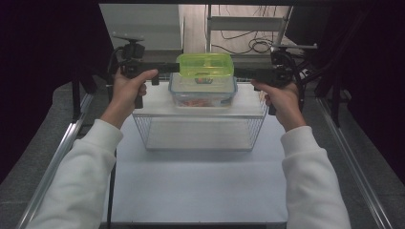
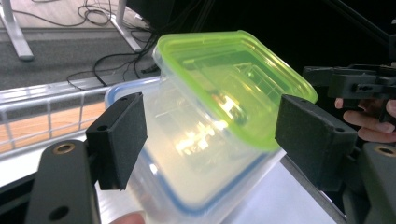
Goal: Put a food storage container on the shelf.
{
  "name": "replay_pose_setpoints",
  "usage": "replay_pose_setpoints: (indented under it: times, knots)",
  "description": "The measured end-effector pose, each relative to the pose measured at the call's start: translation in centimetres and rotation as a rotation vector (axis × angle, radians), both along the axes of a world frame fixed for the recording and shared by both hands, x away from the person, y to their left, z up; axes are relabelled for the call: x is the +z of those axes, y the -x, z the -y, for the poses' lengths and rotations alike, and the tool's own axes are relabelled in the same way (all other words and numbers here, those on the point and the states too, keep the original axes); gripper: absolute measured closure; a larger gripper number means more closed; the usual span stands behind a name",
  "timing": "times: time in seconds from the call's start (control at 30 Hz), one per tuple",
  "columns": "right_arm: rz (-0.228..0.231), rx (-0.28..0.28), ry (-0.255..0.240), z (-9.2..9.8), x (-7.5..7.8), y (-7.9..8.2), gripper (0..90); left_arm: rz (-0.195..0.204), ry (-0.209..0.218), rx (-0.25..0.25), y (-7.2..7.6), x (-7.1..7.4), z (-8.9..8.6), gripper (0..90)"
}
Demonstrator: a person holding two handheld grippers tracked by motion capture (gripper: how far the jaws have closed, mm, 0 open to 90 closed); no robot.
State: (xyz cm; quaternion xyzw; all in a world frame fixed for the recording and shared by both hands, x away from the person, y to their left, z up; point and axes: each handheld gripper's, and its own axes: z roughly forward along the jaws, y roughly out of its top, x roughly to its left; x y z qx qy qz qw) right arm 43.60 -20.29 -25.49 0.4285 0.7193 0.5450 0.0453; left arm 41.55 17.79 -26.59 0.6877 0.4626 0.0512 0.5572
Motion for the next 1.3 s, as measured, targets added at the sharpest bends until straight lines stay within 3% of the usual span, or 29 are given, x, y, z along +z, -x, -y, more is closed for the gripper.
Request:
replay_pose_setpoints:
  times: [0.17,0.33,0.5,0.6,0.97,1.13,1.3]
  knots:
    - [0.047,0.021,-0.042,1.3,-0.7,1.6,38.3,0.042,0.004,-0.014,2.3,-0.5,-1.4,24.5]
    - [0.070,0.031,-0.061,2.5,-2.5,3.4,36.6,0.075,-0.002,-0.034,5.2,-1.6,-2.1,24.2]
    - [0.104,0.036,-0.079,3.9,-4.7,5.3,34.4,0.111,0.006,-0.060,8.2,-3.7,-2.7,23.9]
    - [0.111,0.034,-0.086,4.7,-6.0,6.3,34.4,0.109,0.022,-0.072,9.3,-5.0,-3.0,24.0]
    - [0.121,0.053,-0.072,5.5,-11.6,9.1,33.9,0.083,0.012,-0.073,12.1,-11.4,-3.4,23.8]
    - [0.126,0.054,-0.039,5.1,-13.1,9.8,33.1,0.074,0.012,-0.077,12.7,-12.7,-3.4,23.5]
    - [0.134,0.054,-0.045,5.1,-13.3,10.0,32.3,0.073,0.012,-0.076,12.8,-13.0,-3.5,23.6]
